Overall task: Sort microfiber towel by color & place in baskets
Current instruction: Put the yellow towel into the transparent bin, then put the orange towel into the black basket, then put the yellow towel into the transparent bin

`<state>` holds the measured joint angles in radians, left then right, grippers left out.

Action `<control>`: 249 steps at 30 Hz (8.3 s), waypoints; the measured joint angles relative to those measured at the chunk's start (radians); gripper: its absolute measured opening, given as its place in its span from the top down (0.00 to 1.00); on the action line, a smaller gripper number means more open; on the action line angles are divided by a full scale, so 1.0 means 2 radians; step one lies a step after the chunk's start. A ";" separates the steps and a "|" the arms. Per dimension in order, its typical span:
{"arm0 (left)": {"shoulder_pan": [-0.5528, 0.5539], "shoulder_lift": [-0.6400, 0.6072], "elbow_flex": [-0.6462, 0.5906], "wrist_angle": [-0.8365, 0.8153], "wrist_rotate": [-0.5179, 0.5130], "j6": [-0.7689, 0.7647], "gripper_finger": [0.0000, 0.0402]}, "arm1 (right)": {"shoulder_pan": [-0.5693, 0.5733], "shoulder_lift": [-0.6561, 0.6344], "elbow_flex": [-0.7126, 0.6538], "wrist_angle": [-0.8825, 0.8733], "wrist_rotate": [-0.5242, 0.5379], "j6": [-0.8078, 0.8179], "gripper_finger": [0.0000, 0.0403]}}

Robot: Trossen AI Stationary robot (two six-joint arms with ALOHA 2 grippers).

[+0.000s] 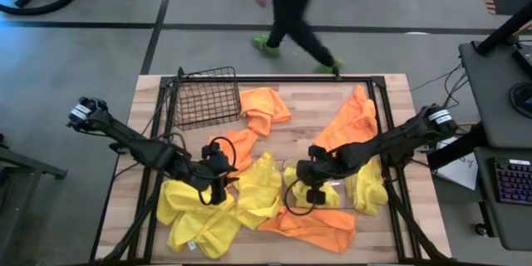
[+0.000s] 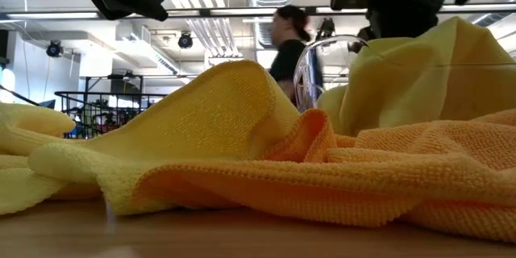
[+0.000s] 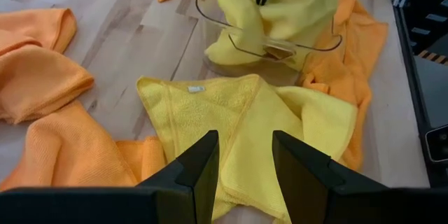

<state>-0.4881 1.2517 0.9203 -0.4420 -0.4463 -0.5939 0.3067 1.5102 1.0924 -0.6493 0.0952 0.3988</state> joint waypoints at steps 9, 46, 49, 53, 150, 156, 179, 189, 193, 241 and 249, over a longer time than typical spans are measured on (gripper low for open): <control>0.000 0.035 0.000 -0.053 0.039 -0.029 0.70 | 0.000 0.027 0.000 -0.002 0.018 -0.002 0.97; 0.191 0.213 0.001 -0.049 0.044 -0.034 0.36 | 0.006 -0.048 0.001 -0.012 0.018 0.057 0.97; 0.194 0.234 0.001 -0.035 0.042 -0.025 0.34 | 0.010 -0.048 0.008 -0.016 0.018 0.069 0.97; 0.194 0.248 0.002 -0.031 0.023 -0.027 0.34 | 0.021 -0.048 0.022 -0.017 0.016 0.080 0.97; 0.538 -0.090 -0.043 -0.121 0.035 0.223 0.93 | 0.085 -0.047 0.029 0.025 0.215 0.034 0.97; 0.536 -0.090 -0.043 -0.138 0.036 0.224 0.82 | 0.085 -0.047 0.029 0.025 0.215 0.034 0.97; 0.452 -0.148 -0.010 -0.122 0.075 0.226 0.32 | 0.012 -0.048 0.138 -0.148 0.210 0.158 0.97; 0.282 -0.216 -0.045 -0.037 0.063 0.193 0.36 | -0.106 -0.048 0.140 -0.224 0.133 0.157 0.97; 0.231 -0.227 -0.065 -0.016 0.044 0.178 0.36 | -0.134 -0.048 0.140 -0.234 0.132 0.142 0.97; 0.169 -0.214 -0.115 0.055 0.041 0.157 0.36 | 0.070 -0.057 0.130 -0.459 -0.203 0.396 0.51; 0.168 -0.214 -0.115 0.055 0.041 0.157 0.36 | 0.230 -0.052 0.130 -0.433 -0.120 0.418 0.52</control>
<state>-0.1520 0.8234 0.6910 -0.3328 -0.3637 -0.2792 0.7659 1.4066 1.3518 -1.5159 -0.1453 1.2347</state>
